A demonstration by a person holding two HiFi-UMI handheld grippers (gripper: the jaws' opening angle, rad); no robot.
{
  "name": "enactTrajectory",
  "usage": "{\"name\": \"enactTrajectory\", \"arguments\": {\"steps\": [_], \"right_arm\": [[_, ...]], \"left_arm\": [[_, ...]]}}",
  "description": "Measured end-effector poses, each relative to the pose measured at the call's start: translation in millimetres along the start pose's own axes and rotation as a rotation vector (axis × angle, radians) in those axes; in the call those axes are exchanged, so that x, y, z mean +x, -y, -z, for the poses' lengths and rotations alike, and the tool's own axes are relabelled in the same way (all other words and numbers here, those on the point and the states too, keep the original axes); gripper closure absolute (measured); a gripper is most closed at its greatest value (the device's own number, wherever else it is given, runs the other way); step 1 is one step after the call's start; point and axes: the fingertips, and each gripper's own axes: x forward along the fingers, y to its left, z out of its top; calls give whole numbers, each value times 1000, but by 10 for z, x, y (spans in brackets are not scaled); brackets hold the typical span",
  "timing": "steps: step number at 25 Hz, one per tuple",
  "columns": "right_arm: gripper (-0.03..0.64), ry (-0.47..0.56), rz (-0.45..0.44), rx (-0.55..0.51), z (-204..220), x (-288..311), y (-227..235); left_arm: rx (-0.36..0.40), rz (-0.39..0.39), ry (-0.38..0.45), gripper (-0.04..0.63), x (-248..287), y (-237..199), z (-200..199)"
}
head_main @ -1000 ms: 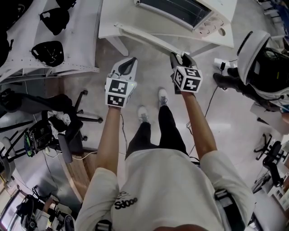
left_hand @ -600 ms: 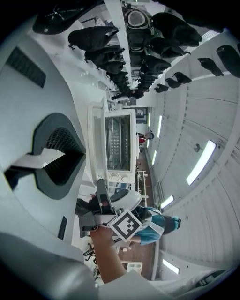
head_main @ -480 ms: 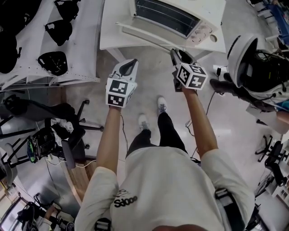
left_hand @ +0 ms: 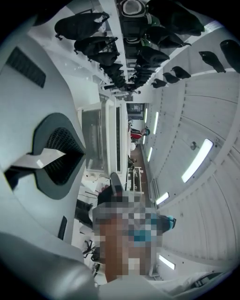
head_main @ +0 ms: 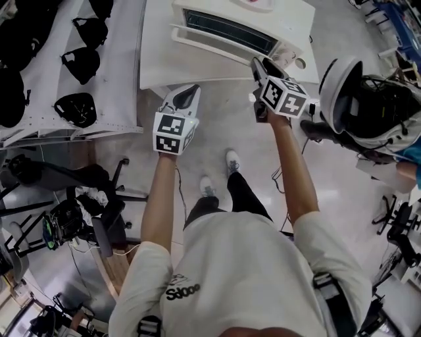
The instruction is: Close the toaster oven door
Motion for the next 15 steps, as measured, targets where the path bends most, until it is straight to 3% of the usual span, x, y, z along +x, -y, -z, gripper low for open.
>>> {"name": "enactTrajectory", "arguments": {"steps": [9,15], "right_arm": [[492,30,33,0,-485,297,319],[492,49,25,15,-565,304,394]], "left_arm": [[17,2,-25,577,225,-87,-90],[10,-6,-32,577,296,-97,-90]]}}
